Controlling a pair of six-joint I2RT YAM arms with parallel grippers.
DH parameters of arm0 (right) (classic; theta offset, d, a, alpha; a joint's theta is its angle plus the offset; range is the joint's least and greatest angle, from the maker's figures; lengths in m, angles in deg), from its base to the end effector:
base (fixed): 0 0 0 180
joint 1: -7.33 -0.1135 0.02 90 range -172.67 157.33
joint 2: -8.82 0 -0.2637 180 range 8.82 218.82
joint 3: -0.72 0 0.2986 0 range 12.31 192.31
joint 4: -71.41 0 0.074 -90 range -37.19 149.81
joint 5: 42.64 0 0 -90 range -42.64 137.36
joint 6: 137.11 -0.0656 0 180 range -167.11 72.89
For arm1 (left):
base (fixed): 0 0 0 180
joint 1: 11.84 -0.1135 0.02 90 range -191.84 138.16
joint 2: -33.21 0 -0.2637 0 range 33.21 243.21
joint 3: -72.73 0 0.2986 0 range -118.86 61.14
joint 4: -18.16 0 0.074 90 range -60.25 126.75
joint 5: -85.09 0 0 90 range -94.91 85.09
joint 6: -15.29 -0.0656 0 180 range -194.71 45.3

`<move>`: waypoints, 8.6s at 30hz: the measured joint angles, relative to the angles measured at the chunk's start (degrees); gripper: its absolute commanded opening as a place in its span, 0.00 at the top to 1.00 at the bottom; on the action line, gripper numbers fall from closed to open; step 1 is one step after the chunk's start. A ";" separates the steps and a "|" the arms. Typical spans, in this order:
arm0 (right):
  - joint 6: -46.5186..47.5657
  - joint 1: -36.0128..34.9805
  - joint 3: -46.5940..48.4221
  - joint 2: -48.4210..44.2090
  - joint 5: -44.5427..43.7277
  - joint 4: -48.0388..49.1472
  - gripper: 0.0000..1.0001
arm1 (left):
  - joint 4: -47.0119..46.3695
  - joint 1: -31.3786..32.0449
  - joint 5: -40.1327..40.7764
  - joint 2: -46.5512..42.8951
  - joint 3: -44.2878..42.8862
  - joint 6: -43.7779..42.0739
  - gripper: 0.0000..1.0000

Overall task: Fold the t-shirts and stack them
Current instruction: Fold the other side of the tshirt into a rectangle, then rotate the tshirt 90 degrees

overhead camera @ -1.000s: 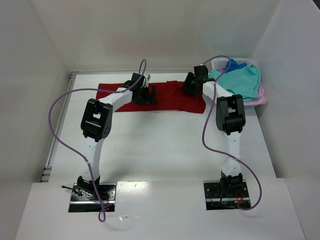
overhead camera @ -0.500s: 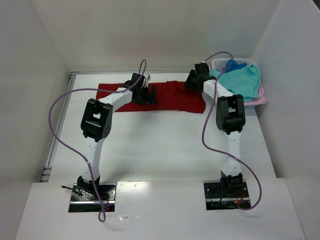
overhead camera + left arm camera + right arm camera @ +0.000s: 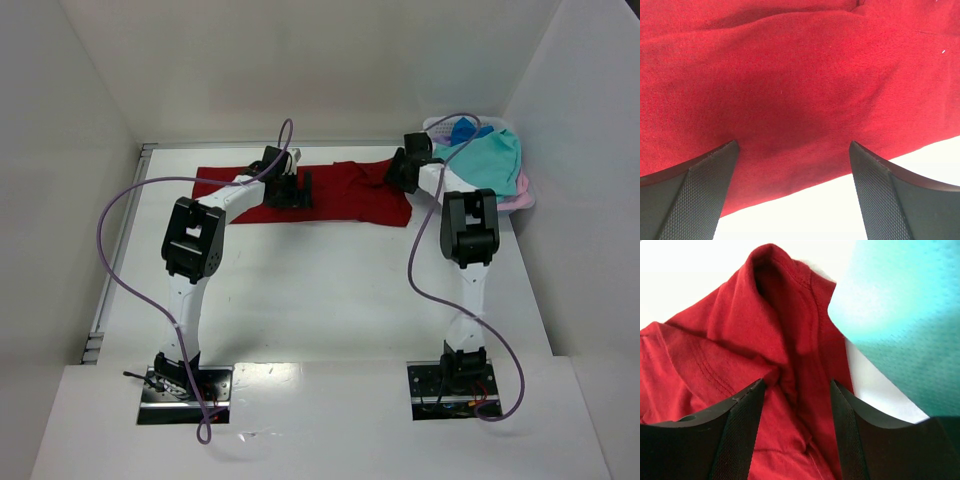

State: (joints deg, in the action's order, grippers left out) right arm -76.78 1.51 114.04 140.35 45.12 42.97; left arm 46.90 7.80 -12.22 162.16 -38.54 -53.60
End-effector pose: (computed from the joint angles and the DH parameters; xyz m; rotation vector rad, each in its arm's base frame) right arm 0.5716 0.0557 0.1161 0.5138 2.3427 0.2459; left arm 0.5304 -0.1981 0.1272 0.0308 2.4282 -0.4833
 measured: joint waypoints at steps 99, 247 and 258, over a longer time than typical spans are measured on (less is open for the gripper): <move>9.07 -9.09 21.42 12.35 -6.03 -8.55 0.88 | -0.09 -1.14 -2.23 0.44 -0.57 -0.02 0.01; 5.53 -8.02 -27.96 -47.23 8.07 -0.66 0.00 | 10.27 -5.01 0.83 -16.61 22.73 -22.18 0.01; 5.31 -8.04 -28.89 -47.43 8.07 -0.52 0.00 | 7.98 5.75 -0.15 -26.14 35.56 -14.32 0.01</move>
State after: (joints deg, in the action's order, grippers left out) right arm -71.47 -6.54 85.15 92.92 53.18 42.45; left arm 54.88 13.55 -12.37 136.02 -2.98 -67.92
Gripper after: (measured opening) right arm 0.997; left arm 0.992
